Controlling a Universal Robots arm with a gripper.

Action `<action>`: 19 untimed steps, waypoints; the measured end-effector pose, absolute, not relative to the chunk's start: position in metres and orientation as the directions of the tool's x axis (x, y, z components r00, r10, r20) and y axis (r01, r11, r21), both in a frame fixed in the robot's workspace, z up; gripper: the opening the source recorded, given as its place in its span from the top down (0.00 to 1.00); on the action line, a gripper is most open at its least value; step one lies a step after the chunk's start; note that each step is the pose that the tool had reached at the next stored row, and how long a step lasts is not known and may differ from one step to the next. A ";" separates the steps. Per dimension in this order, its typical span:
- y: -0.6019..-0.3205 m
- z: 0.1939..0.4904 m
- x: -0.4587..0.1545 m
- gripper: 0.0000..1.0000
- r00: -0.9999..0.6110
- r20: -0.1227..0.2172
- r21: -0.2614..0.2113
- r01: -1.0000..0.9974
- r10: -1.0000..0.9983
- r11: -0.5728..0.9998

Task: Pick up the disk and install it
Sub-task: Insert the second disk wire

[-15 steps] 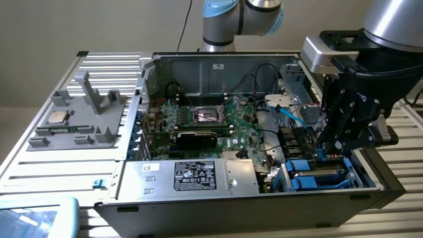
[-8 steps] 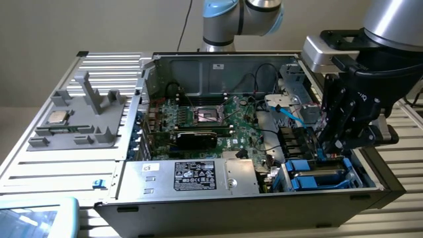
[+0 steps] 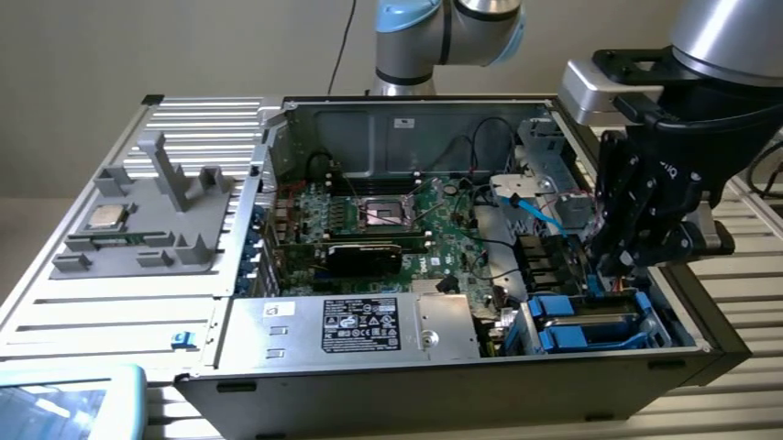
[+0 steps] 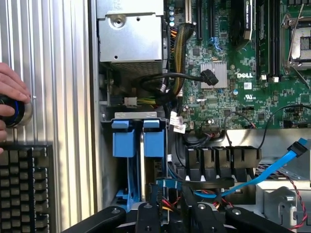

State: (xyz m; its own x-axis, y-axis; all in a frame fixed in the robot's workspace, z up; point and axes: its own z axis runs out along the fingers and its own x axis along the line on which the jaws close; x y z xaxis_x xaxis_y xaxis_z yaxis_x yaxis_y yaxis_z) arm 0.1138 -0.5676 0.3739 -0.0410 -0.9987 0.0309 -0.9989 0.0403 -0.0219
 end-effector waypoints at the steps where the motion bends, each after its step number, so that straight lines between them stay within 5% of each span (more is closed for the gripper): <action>1: -0.566 0.374 0.114 0.70 -0.041 0.032 -0.022 -0.999 -0.999 0.040; 19: -0.552 0.374 0.124 0.72 -0.041 0.035 -0.015 -0.999 -0.999 0.040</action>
State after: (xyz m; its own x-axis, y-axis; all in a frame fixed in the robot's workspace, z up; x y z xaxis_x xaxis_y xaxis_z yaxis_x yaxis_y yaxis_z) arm 0.1241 -0.5522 0.3740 -0.0405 -0.9985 0.0355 -0.9991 0.0400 -0.0150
